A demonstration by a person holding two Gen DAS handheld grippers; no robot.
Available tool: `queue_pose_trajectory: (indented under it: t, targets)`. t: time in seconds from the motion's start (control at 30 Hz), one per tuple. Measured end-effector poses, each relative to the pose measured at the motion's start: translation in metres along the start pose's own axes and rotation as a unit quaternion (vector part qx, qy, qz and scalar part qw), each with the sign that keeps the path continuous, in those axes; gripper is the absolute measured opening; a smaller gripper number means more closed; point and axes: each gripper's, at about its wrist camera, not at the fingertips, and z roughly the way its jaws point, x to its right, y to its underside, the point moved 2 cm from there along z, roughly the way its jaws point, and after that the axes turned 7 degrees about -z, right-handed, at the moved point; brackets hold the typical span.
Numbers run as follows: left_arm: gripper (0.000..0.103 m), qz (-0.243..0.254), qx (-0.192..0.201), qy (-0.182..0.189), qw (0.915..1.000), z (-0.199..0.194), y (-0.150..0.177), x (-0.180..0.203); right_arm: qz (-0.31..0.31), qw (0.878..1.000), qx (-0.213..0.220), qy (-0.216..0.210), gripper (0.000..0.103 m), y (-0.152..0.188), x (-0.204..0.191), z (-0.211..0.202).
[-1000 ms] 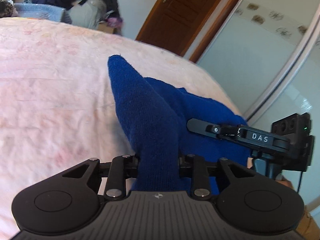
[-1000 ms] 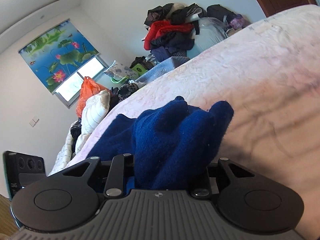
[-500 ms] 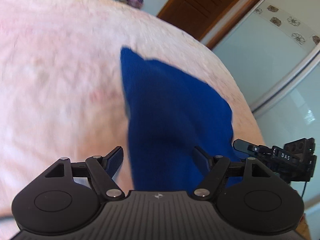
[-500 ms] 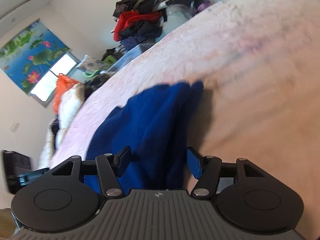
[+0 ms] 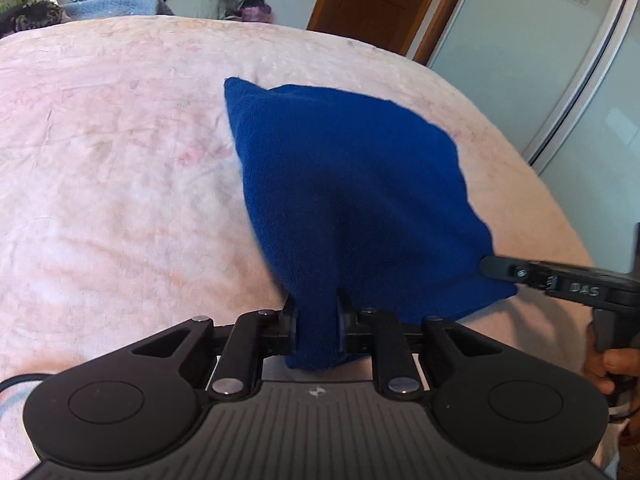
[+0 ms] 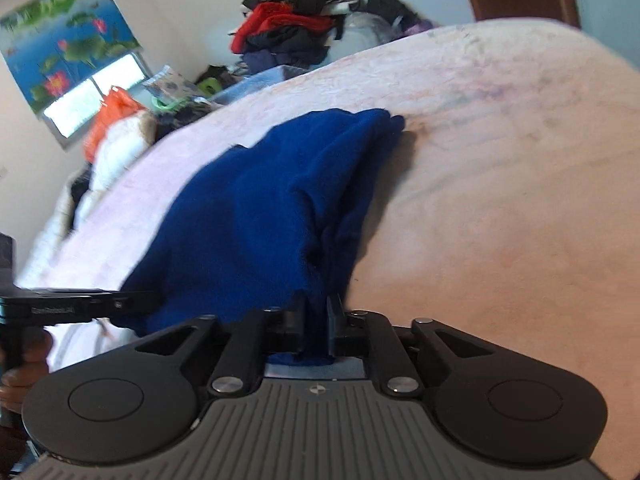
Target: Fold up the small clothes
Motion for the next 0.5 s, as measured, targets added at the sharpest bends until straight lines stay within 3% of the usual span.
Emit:
queue_pose_trajectory:
  t: [0.1, 0.13, 0.17, 0.2, 0.27, 0.33, 0.43, 0.5]
  targets:
    - [0.029, 0.015, 0.013, -0.032, 0.9993, -0.005, 0.004, 0.009, -0.045, 0.995, 0.047, 0.075, 0.046, -0.004, -0.027, -0.017]
    - [0.032, 0.026, 0.019, -0.047, 0.9984, -0.005, 0.005, 0.014, -0.059, 0.994, 0.058, 0.073, 0.048, -0.003, -0.037, -0.021]
    - [0.038, 0.037, 0.024, -0.063, 0.997, -0.006, 0.007, 0.018, -0.076, 0.993, 0.061, 0.061, 0.058, -0.003, -0.047, -0.021]
    - [0.047, 0.045, 0.03, -0.08, 0.9953, -0.006, 0.009, 0.022, -0.09, 0.993, 0.058, 0.044, 0.069, -0.002, -0.055, -0.018]
    - [0.056, 0.06, 0.042, -0.109, 0.9913, -0.006, 0.013, 0.028, -0.107, 0.993, 0.037, 0.036, 0.073, 0.004, -0.064, -0.003]
    - [0.058, 0.069, 0.051, -0.126, 0.9884, -0.008, 0.016, 0.032, -0.119, 0.991, 0.002, 0.062, 0.074, 0.011, -0.066, 0.013]
    - [0.062, 0.07, 0.058, -0.142, 0.9857, -0.011, 0.02, 0.036, -0.136, 0.985, 0.003, 0.106, 0.081, 0.017, -0.076, 0.01]
    - [0.065, 0.074, 0.063, -0.156, 0.983, -0.012, 0.023, 0.039, -0.128, 0.986, 0.014, 0.109, 0.083, 0.015, -0.08, 0.003]
